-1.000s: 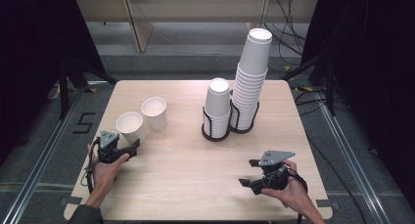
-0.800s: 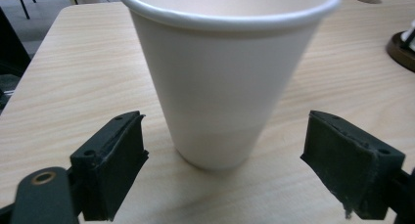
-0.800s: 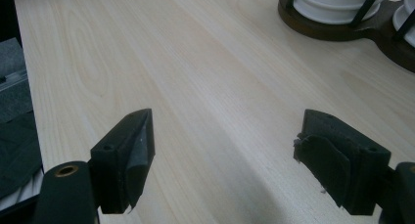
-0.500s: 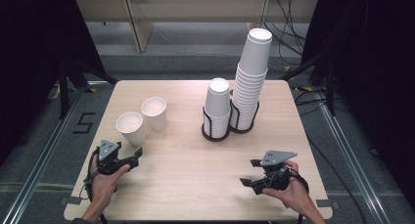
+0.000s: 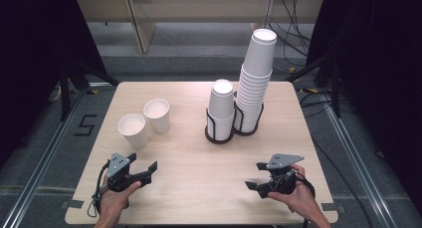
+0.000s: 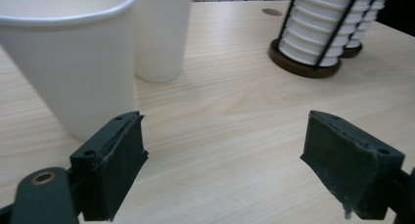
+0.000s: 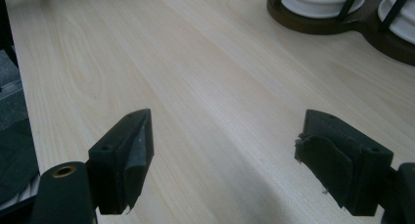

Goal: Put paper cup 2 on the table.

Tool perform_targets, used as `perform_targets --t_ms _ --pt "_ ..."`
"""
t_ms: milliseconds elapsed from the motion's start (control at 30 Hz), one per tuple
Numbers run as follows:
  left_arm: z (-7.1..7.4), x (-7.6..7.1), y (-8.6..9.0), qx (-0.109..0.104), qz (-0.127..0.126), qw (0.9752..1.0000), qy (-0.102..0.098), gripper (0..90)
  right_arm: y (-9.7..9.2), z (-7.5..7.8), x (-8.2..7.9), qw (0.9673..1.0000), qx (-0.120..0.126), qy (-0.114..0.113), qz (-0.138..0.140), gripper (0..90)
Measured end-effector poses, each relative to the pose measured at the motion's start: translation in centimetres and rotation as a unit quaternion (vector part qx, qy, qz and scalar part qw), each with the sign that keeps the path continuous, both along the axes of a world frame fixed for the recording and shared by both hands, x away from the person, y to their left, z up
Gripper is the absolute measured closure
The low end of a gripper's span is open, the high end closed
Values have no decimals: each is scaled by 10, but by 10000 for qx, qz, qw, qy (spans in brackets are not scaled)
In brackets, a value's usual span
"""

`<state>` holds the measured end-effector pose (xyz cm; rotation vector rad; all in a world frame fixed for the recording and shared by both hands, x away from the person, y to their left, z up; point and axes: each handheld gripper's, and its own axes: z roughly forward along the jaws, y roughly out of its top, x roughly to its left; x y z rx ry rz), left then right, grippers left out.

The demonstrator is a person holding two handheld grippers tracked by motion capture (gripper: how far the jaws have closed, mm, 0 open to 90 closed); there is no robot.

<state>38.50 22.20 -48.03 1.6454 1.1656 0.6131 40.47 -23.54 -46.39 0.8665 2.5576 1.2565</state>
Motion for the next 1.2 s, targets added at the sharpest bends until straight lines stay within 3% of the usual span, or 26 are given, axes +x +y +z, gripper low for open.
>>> perform_targets --t_ms 367,400,633,1000,1200 --pt "-8 -24 -29 157 -576 9982 18 144 0 -3 -4 10000 20 73 3 208" --pt "-7 -26 -31 138 -588 9982 19 144 -1 -3 -5 10000 -8 -14 -18 208" --pt "-7 -36 -36 118 -718 9974 -17 144 -1 -6 -11 9999 21 97 78 204" --pt "-10 -46 -46 230 -1060 9941 45 145 -3 -12 -19 9998 -30 161 141 195" --pt "-11 -48 -50 276 -1320 9908 54 144 -2 -17 -26 9992 -112 260 271 184"
